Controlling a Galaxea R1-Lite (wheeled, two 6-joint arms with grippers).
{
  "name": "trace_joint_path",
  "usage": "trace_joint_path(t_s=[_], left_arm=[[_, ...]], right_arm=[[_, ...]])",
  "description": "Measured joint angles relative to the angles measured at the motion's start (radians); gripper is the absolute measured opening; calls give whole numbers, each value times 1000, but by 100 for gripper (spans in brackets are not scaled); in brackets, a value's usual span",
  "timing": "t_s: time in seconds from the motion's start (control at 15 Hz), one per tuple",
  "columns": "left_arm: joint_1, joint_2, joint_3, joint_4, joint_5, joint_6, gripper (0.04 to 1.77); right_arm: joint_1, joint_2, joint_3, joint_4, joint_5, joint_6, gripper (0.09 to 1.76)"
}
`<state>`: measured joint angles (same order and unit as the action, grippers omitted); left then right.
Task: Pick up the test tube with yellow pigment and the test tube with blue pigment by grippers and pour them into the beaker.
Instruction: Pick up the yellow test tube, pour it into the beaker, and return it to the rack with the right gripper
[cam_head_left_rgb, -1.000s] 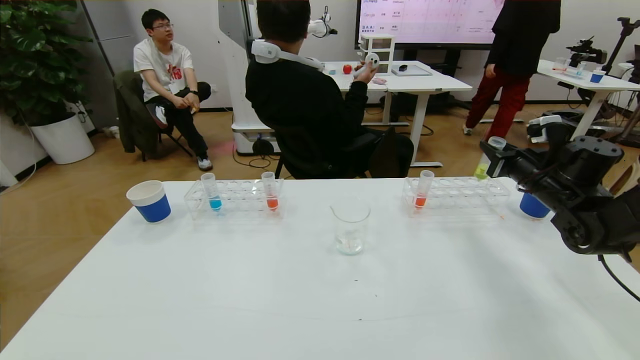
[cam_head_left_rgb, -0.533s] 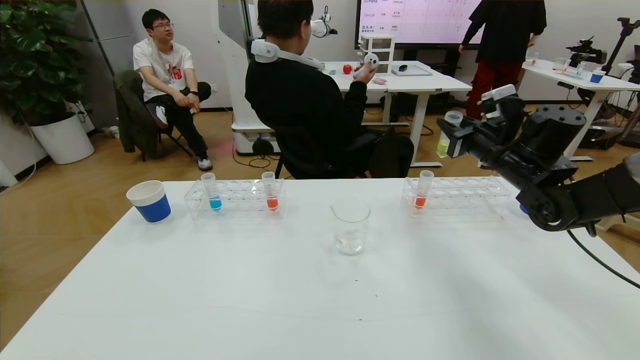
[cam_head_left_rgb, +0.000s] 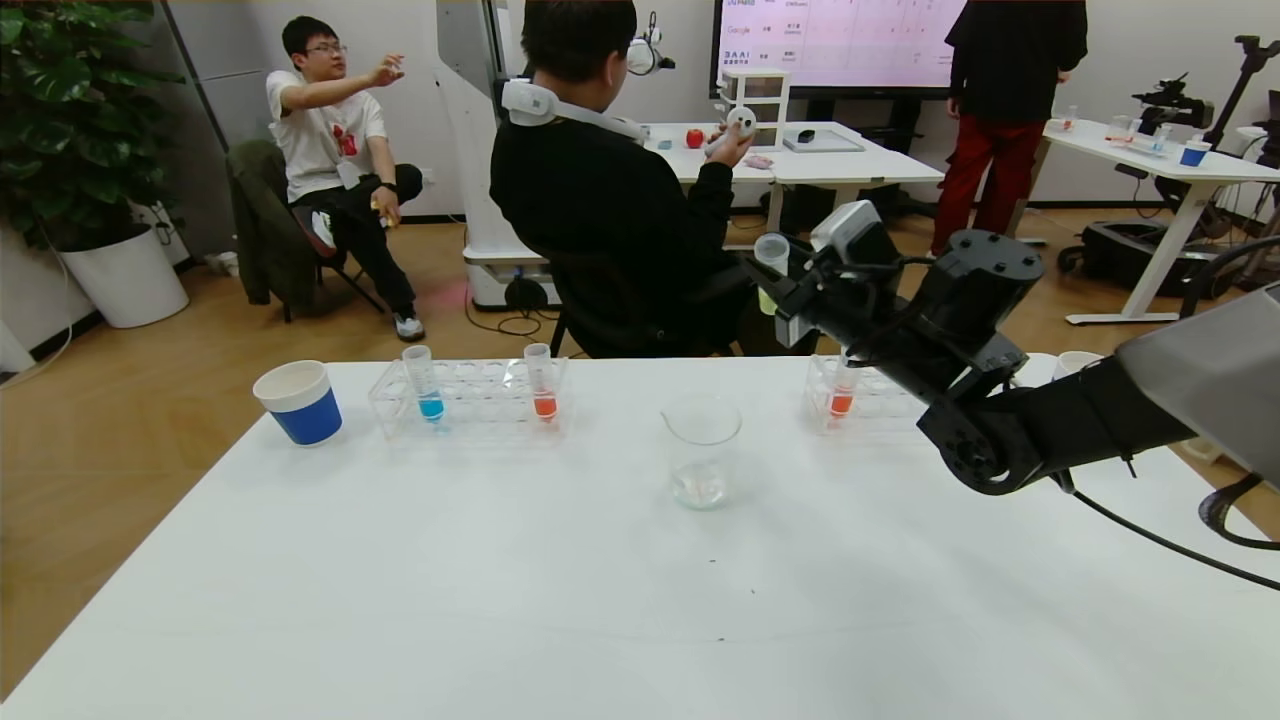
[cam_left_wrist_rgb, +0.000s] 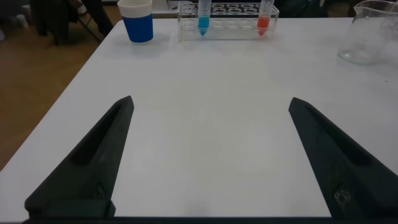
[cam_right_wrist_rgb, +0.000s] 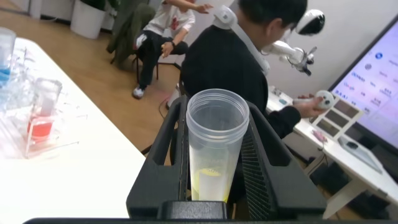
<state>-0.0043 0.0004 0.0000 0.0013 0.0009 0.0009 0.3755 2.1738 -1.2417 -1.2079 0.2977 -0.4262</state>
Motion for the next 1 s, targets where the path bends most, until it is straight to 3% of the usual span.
trace_joint_path(t_s=[0.33,1.0], left_arm=[[0,0,0,0,0,0,174],[0,0,0,0,0,0,174]], right_arm=[[-9,53,7,-64,203,-300,52],[-28,136,17,-163,437,-633,52]])
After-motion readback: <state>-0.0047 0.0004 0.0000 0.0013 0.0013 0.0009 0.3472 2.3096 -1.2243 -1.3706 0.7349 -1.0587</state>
